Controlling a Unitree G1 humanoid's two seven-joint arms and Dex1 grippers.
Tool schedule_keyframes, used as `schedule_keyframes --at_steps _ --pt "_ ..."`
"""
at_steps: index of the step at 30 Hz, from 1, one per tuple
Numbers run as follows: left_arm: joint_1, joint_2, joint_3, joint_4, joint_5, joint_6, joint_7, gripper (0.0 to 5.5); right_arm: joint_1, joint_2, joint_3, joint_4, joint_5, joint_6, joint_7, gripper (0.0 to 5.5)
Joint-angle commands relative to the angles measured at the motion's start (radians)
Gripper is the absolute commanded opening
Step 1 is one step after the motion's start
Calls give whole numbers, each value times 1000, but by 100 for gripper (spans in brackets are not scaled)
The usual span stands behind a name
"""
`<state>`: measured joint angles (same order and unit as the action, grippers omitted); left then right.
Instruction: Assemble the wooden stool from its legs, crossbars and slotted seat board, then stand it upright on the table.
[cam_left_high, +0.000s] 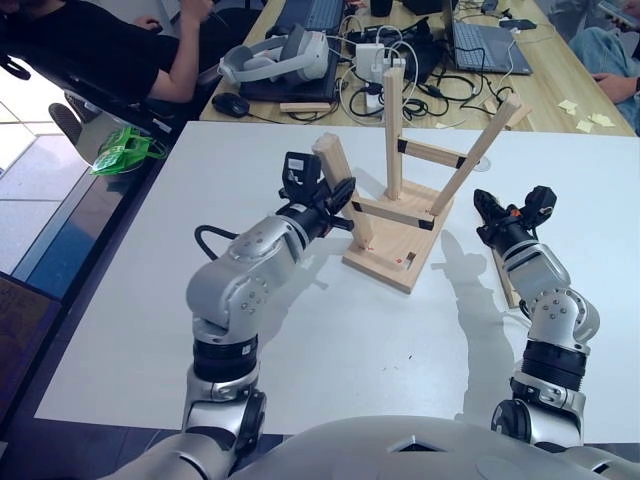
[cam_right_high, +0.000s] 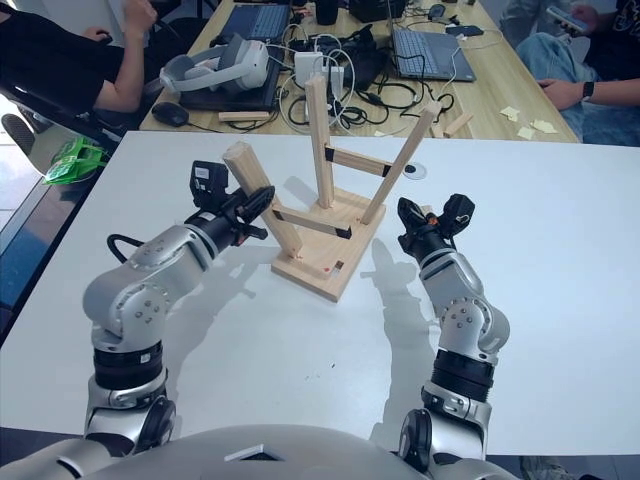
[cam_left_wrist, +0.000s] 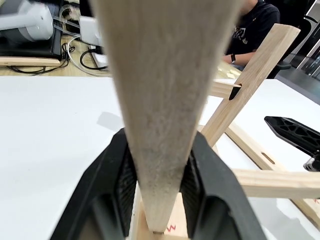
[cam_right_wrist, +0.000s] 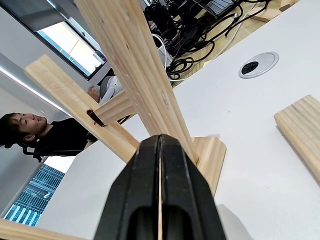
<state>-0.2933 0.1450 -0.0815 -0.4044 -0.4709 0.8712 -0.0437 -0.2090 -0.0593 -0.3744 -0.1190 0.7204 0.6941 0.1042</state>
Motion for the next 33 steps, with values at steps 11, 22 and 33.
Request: schedule_keyframes --at_steps 11,22,33 --pt "9 -91 -104 397 251 -364 16 103 -36 -9 0 23 11 -1 -11 0" --pt "41 -119 -103 407 277 -455 -13 103 -35 -5 -7 24 26 5 -15 0" --pt "53 -151 -83 322 315 -643 -38 209 -38 -8 -24 36 55 14 -28 0"
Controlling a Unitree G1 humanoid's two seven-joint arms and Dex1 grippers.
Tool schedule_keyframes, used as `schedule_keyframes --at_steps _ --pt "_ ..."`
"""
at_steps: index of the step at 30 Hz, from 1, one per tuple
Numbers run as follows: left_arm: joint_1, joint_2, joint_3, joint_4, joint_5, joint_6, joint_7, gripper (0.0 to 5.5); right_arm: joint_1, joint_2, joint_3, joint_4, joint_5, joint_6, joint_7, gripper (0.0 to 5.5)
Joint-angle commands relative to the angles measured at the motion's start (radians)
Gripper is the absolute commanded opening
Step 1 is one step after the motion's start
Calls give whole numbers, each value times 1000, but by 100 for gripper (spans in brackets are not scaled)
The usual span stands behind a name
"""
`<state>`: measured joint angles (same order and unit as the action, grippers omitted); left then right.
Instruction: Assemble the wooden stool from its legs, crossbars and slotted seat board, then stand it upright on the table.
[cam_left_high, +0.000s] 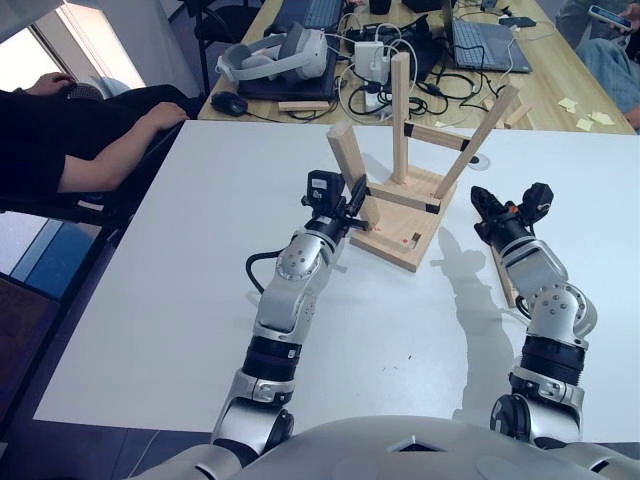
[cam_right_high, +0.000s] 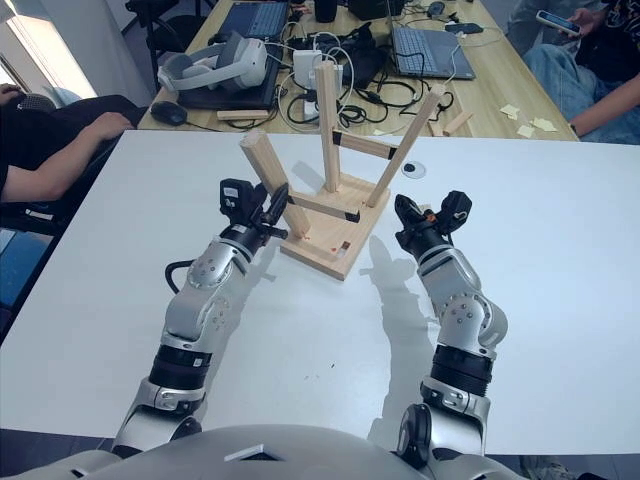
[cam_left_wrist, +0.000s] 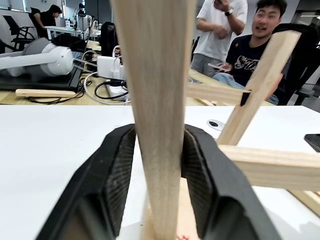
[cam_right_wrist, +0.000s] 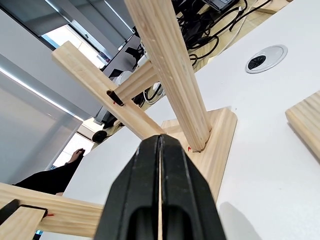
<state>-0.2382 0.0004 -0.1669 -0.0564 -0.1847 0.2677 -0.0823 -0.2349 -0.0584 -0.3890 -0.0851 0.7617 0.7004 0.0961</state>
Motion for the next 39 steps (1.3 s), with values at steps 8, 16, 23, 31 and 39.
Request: schedule_keyframes --at_steps 8,16,23,31,39 --pt "17 41 9 -145 123 -108 -2 319 -24 -36 -48 -40 -52 -36 -144 0" --pt "28 113 221 -191 149 -82 94 420 57 -142 -24 -51 -186 52 -233 131" --pt "8 102 233 -177 137 -82 87 420 91 -213 -5 -21 -271 200 -248 253" --pt "7 102 249 -170 149 -96 103 420 77 -295 -23 8 -230 511 -171 391" --pt "-40 109 291 -108 154 -141 130 420 49 -343 -30 41 -240 491 -77 302"
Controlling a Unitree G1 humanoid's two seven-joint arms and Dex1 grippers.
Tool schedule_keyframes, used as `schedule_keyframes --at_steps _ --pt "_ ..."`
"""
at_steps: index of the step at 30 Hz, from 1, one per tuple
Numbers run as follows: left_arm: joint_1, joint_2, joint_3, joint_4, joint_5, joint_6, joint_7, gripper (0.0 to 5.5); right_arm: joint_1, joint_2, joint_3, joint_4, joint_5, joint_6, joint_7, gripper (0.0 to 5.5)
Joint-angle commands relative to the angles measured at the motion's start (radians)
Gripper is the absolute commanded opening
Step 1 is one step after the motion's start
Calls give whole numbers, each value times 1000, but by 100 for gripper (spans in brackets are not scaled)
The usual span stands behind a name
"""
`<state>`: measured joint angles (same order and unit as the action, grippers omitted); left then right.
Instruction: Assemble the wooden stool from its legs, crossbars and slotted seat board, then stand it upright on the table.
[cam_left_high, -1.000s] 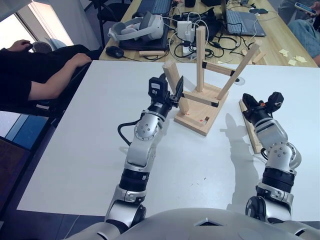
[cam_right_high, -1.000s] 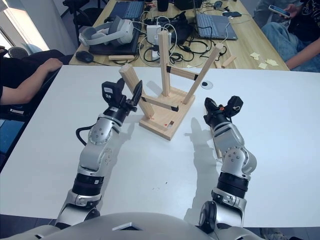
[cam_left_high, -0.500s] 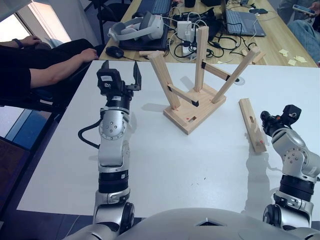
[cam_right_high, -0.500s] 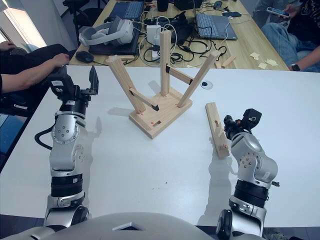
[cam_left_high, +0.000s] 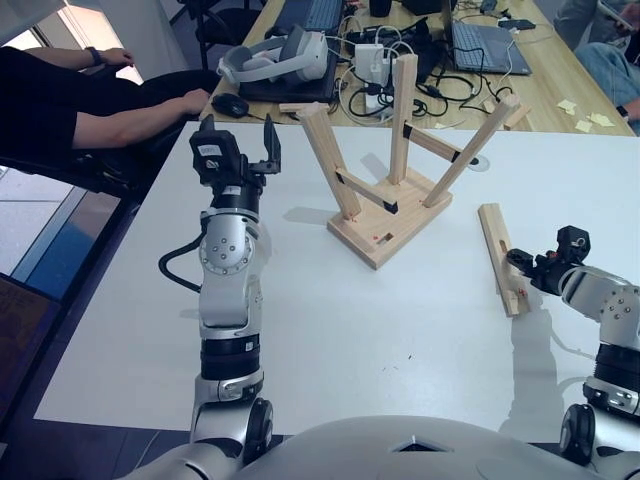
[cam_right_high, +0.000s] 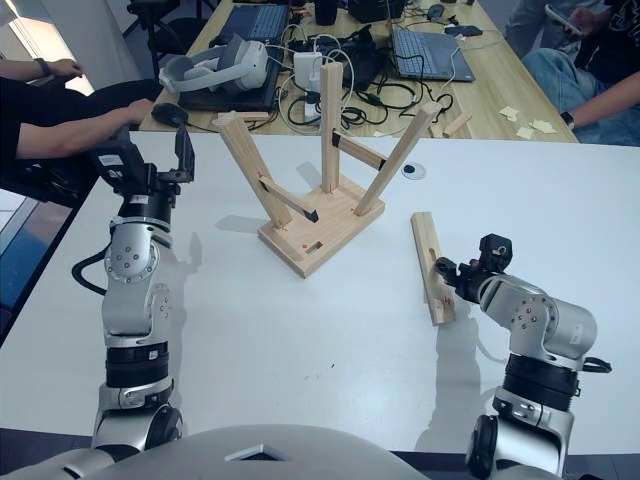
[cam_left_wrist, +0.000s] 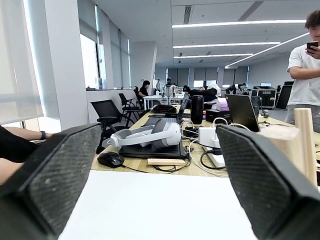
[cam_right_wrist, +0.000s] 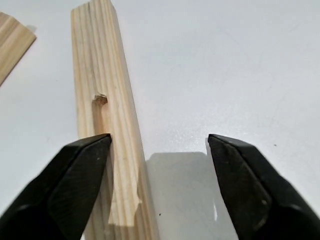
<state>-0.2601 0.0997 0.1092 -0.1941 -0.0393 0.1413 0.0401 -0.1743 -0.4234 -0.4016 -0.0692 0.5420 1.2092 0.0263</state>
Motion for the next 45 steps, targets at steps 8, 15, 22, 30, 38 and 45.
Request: schedule_keyframes --at_steps 8,15,22,30,38,45 --pt "-15 6 5 47 27 -31 8 420 -106 70 -23 -39 -52 -33 -73 308" --pt "-17 8 4 49 28 -28 1 420 -68 56 30 -44 -84 84 -55 416" --pt "-22 -11 12 46 23 -35 23 420 -22 17 64 -90 -79 224 21 454" --pt "-36 -16 24 68 24 -58 42 420 15 49 -7 -119 -109 303 32 325" --pt "-128 -2 81 77 -3 -41 61 420 -7 74 -27 -99 -136 308 51 206" --pt "-262 37 105 47 -34 21 52 420 -55 194 -55 -134 -197 91 -27 206"
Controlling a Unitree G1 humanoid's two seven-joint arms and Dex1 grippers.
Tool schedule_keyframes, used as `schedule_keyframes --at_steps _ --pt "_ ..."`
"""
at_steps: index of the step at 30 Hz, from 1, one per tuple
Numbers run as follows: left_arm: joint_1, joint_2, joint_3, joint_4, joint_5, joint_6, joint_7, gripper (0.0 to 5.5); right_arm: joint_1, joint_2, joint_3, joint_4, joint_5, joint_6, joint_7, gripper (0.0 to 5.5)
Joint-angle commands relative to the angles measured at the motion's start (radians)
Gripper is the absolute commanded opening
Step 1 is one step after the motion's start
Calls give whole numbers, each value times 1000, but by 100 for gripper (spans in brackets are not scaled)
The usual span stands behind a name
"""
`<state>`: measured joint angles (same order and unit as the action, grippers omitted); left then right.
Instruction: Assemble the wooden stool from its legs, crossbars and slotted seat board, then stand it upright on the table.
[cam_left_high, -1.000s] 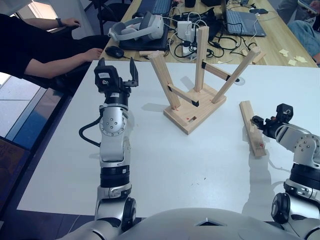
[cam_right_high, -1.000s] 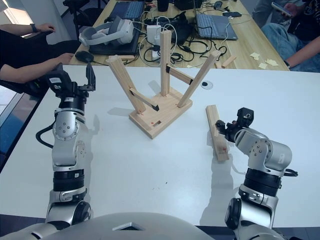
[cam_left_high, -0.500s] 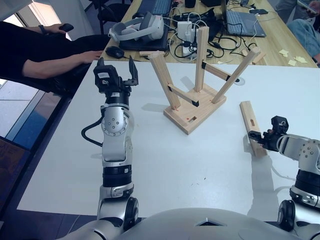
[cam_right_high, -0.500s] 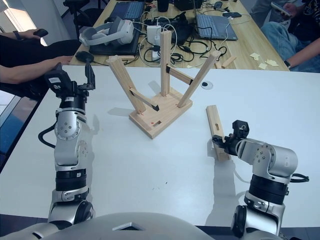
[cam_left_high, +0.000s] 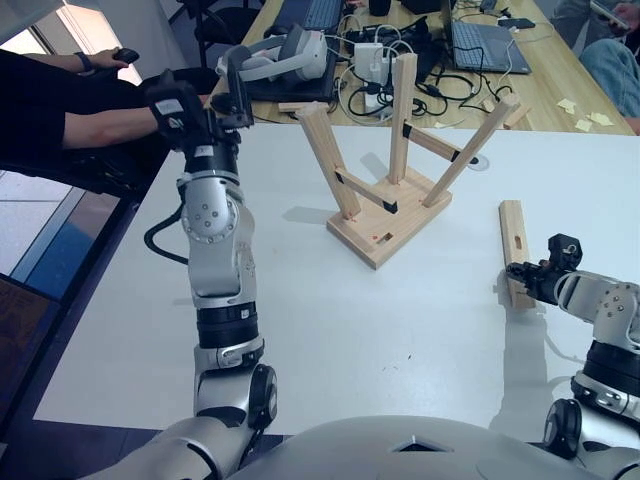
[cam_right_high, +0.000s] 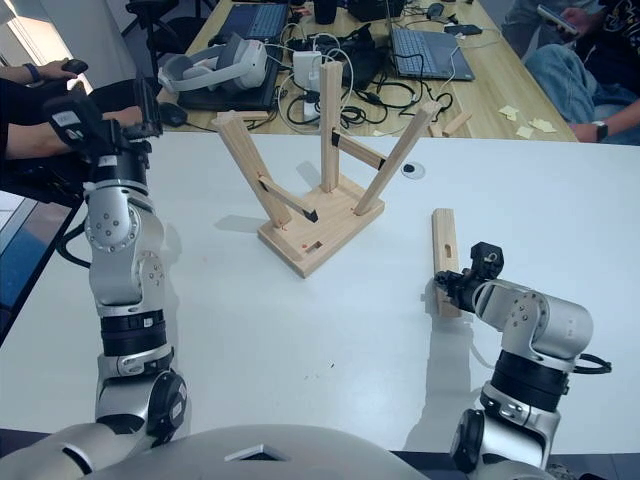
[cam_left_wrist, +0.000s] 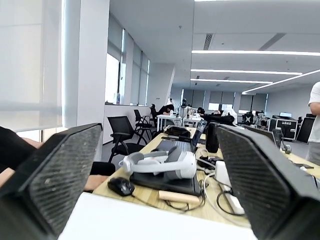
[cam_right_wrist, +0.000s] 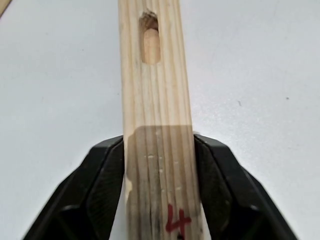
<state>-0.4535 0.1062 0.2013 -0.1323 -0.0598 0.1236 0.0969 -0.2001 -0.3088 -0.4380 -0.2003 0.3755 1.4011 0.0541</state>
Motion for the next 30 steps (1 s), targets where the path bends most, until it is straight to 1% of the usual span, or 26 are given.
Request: schedule_keyframes --at_steps 1,4,8,12,19,22,24,26,30 --pt "-96 43 19 -14 -20 51 -8 420 -42 90 -4 -7 -53 -185 -71 206" --pt "-177 75 28 4 -36 80 -23 420 -74 122 36 7 -109 -365 -119 203" --pt "-195 87 15 20 -41 94 -44 420 -62 137 92 32 -157 -498 -129 203" --pt "-198 78 3 17 -47 110 -52 420 -51 74 207 23 -271 -723 -99 203" --pt "-218 70 3 23 -68 129 -49 420 -119 9 266 44 -419 -1046 -127 203" --pt "-247 51 4 21 -113 162 -58 420 -168 -24 289 53 -461 -1168 -106 203" --pt "-283 8 29 12 -239 251 -82 420 -222 -37 308 57 -433 -1264 -41 203" --pt "-315 -29 57 -2 -398 359 -117 420 -276 -54 354 57 -392 -1367 69 203" --pt "-333 -41 65 -62 -636 518 -201 420 -381 -58 440 42 -313 -1418 263 203"
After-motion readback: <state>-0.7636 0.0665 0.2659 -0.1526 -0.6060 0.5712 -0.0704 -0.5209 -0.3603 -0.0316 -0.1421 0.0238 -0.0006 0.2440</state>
